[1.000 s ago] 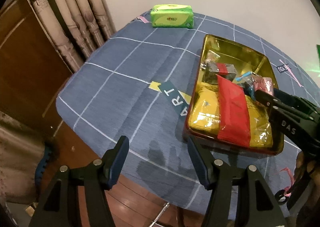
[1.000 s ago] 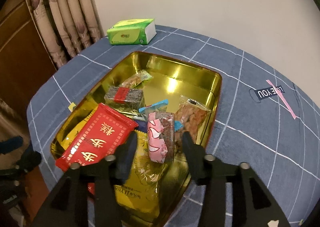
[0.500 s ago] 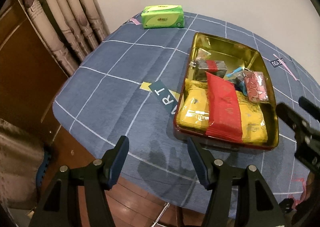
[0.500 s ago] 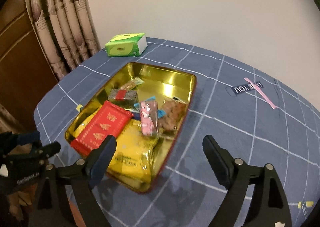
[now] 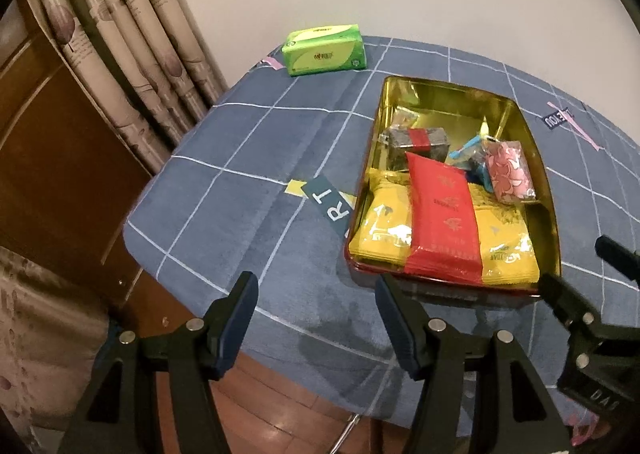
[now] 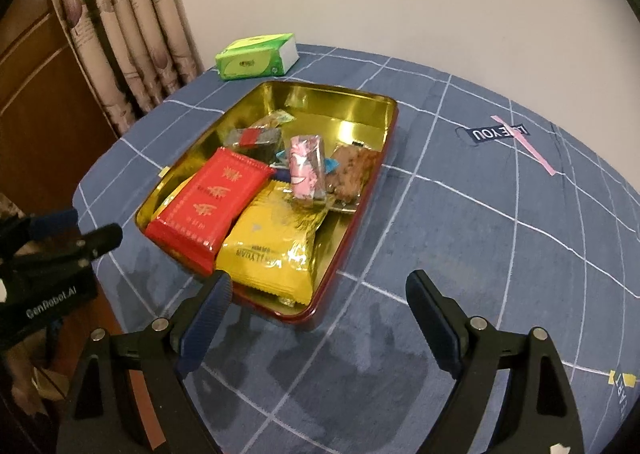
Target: Organize snacks
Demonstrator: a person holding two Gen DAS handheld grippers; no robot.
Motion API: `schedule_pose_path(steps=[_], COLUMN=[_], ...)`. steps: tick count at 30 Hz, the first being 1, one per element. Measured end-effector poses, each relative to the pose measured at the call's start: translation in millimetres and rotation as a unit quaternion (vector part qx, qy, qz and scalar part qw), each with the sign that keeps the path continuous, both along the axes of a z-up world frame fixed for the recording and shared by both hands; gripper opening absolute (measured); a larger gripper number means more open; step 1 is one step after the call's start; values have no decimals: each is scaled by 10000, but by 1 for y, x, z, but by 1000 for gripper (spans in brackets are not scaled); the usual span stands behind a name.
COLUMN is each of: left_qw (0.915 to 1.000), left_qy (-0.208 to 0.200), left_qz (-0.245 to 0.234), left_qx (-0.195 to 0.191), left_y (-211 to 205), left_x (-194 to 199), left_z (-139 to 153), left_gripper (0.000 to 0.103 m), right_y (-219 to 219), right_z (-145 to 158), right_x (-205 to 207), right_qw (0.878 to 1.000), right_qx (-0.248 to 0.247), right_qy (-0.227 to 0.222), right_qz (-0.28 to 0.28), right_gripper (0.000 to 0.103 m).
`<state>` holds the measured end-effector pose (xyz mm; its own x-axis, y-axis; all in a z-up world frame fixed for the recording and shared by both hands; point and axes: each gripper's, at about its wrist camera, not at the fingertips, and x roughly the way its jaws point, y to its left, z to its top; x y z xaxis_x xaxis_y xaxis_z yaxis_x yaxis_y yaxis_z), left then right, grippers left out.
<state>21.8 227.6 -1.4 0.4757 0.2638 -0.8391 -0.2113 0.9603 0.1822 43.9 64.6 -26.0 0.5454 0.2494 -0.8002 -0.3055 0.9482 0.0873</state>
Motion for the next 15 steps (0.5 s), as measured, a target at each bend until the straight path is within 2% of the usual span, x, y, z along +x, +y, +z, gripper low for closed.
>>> schedule_pose_path(steps=[5,15], left_qw=[10000,9996], left_qy=[32,124], left_qz=[-82,-194], left_qx=[30,-161], left_y=[-3,-5], left_x=[1,1], left_z=[-1,-3], left_gripper=[62,62], right_y=[3,11], right_z=[1,3], right_x=[-3,-7], right_qw=[10000,9999], right_qx=[-23,-117], right_qy=[-32,-62], right_qz=[21,106], right_gripper=[86,86])
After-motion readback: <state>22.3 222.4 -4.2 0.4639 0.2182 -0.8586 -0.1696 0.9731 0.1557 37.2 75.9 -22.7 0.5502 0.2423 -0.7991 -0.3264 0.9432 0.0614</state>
